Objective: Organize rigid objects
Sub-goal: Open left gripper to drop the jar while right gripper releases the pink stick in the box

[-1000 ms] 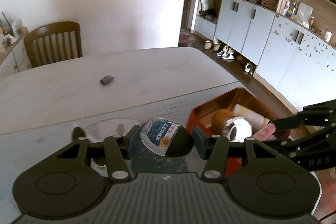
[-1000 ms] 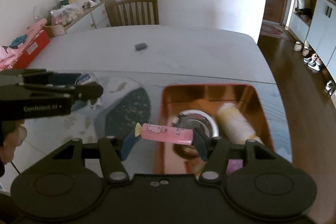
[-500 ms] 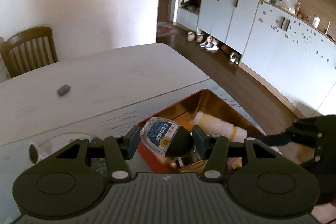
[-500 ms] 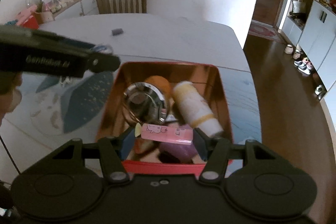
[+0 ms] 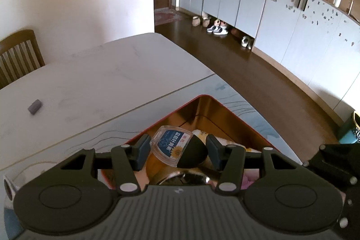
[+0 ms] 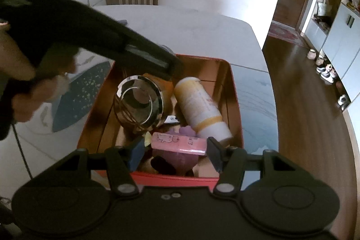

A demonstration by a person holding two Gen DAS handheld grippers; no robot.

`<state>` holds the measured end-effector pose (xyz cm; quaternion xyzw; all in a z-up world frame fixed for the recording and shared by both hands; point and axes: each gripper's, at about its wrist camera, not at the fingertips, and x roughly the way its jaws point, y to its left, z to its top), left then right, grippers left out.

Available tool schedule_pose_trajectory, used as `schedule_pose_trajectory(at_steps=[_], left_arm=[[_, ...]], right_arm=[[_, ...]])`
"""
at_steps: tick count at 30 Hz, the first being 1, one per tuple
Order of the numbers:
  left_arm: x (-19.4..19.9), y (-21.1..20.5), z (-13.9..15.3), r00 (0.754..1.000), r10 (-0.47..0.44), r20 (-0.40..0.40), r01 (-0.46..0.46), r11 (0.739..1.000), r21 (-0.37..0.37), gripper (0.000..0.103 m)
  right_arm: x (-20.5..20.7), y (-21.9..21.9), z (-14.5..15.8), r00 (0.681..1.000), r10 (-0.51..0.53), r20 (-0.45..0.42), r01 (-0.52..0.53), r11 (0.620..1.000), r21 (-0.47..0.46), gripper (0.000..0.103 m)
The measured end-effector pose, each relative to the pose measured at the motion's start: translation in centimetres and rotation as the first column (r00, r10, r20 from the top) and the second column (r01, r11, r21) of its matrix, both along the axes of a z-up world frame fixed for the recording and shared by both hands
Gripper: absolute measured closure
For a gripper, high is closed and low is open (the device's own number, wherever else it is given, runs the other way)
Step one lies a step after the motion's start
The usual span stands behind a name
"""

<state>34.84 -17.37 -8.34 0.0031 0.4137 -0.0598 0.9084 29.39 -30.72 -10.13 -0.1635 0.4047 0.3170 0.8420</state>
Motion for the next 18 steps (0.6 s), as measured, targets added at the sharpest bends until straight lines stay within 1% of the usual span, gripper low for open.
schedule_pose_trajectory(at_steps=[3, 5, 8, 11, 15, 18], left_arm=[[0.9, -0.4, -0.8, 1.000, -0.003, -0.017, 0.004, 1.000, 0.011, 0.050], [1.6, -0.5, -1.3, 0.999, -0.003, -0.036, 0.003, 1.000, 0.005, 0.050], [2.0, -0.7, -1.9, 0.999, -0.002, -0.053, 0.003, 1.000, 0.015, 0.050], [2.4, -0.5, -2.3, 0.997, -0.004, -0.071, 0.005, 1.000, 0.014, 0.050], [3.0, -0.2, -2.3, 0.997, -0.003, -0.071, 0.002, 1.000, -0.015, 0.050], [3.4, 0.2, -2.5, 0.997, 0.004, -0.079, -0.007, 0.999, -0.038, 0.050]], right_arm=[[0.0, 0.4, 0.1, 1.000, 0.025, 0.014, -0.025, 1.000, -0.004, 0.044], [0.3, 0.6, 0.1, 0.999, 0.029, 0.019, -0.029, 1.000, -0.003, 0.044], [1.2, 0.6, 0.1, 1.000, 0.012, -0.010, -0.012, 1.000, 0.011, 0.044], [1.4, 0.6, -0.1, 1.000, 0.012, -0.004, -0.012, 1.000, 0.015, 0.044], [2.4, 1.0, -0.4, 0.999, 0.008, -0.033, -0.007, 1.000, 0.024, 0.044], [2.4, 1.1, -0.5, 0.999, 0.024, -0.036, -0.023, 1.000, 0.021, 0.044]])
